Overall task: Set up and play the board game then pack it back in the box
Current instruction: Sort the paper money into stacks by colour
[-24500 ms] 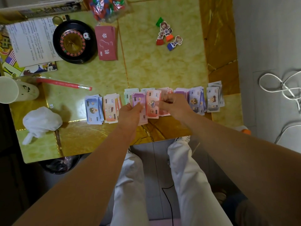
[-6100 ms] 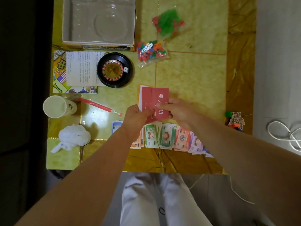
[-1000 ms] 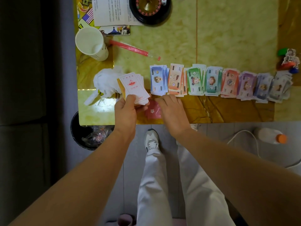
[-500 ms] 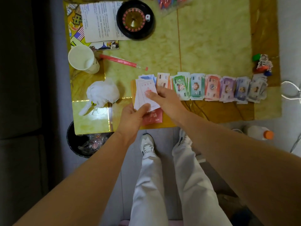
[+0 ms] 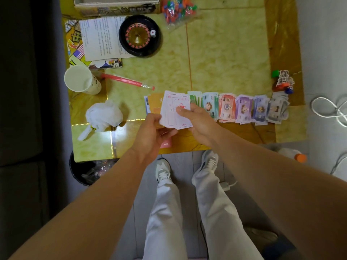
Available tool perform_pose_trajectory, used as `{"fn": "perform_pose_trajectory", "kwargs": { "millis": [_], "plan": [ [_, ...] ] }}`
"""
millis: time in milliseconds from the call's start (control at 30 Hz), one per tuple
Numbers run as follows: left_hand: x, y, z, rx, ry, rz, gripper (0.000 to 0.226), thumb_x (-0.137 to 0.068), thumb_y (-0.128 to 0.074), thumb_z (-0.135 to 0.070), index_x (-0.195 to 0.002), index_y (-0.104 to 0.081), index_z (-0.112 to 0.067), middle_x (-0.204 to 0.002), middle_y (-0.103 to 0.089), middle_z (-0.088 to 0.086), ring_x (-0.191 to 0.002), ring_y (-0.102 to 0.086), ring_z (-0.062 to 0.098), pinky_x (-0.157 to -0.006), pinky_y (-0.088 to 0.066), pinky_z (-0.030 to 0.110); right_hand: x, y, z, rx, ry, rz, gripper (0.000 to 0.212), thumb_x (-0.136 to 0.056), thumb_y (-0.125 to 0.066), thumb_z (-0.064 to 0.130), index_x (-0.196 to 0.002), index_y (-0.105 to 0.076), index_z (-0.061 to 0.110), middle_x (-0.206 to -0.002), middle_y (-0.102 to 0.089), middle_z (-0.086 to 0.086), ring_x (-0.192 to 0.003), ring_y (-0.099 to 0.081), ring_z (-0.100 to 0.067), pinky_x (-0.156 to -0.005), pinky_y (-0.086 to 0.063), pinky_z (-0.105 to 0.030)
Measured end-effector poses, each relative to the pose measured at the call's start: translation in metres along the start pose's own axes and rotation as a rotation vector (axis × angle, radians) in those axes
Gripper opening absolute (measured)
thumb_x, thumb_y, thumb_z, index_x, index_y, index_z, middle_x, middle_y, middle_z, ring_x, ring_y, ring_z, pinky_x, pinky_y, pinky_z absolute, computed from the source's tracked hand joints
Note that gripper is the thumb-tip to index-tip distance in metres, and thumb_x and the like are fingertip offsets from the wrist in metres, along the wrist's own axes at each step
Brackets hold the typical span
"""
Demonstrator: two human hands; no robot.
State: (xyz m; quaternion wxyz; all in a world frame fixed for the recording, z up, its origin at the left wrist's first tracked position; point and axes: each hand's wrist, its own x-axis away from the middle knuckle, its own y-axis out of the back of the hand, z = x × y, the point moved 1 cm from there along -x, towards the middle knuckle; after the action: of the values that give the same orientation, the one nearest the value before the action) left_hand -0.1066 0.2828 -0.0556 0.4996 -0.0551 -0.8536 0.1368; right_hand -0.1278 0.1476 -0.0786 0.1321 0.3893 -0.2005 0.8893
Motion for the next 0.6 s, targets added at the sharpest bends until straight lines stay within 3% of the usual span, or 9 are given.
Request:
{"fn": "perform_pose_trajectory", "kwargs": {
  "millis": [67,200,433,533,600],
  "plan": [
    [0.0,-0.005,0.001,-0.018,-0.001,-0.009,0.026,-0.096,-0.038,-0.014,-0.092,-0.062,-0.004,-0.097,-0.069,0.015,-0.097,-0.063,0.028,-0.076,-0.057,0.03,0.001,0.005,0.003,-0.071,-0.056,0.004,0.026,-0.097,-0.051,0.008,-0.122,-0.059,0.01,-0.127,-0.062,-0.014,-0.101,-0.061,-0.023,-0.076,-0.051,-0.029],
    [-0.001,-0.015,0.003,-0.061,-0.033,-0.033,0.028,-0.096,-0.039,-0.013,-0.086,-0.063,-0.003,-0.087,-0.07,0.015,-0.079,-0.064,0.025,-0.063,-0.055,0.024,0.004,0.013,0.007,-0.14,-0.14,0.07,0.032,-0.098,-0.049,0.013,-0.13,-0.054,0.009,-0.112,-0.064,-0.009,-0.096,-0.061,-0.023,-0.073,-0.051,-0.029],
    [-0.004,-0.019,0.007,-0.161,-0.11,-0.016,0.027,-0.096,-0.041,-0.006,-0.102,-0.064,0.008,-0.092,-0.068,0.022,-0.069,-0.059,0.025,-0.064,-0.056,0.024,0.008,0.025,0.008,-0.231,-0.243,0.131,0.032,-0.097,-0.05,0.02,-0.129,-0.051,0.015,-0.104,-0.063,-0.003,-0.091,-0.061,-0.017,-0.073,-0.049,-0.025],
    [-0.005,-0.018,0.008,-0.281,-0.238,-0.01,0.025,-0.096,-0.044,-0.001,-0.119,-0.054,-0.005,-0.095,-0.07,0.017,-0.076,-0.063,0.027,-0.064,-0.057,0.028,0.007,0.026,0.006,-0.199,-0.221,0.097,0.03,-0.098,-0.05,0.02,-0.127,-0.053,0.016,-0.106,-0.064,-0.003,-0.095,-0.059,-0.018,-0.076,-0.048,-0.025],
    [-0.006,-0.016,0.006,-0.314,-0.315,0.014,0.04,-0.095,-0.043,0.005,-0.127,-0.036,-0.018,-0.1,-0.069,0.018,-0.079,-0.068,0.027,-0.07,-0.058,0.035,0.007,0.027,0.006,-0.178,-0.201,0.076,0.029,-0.098,-0.05,0.017,-0.126,-0.055,0.014,-0.105,-0.066,-0.005,-0.096,-0.06,-0.019,-0.079,-0.048,-0.027]
  ]
}}
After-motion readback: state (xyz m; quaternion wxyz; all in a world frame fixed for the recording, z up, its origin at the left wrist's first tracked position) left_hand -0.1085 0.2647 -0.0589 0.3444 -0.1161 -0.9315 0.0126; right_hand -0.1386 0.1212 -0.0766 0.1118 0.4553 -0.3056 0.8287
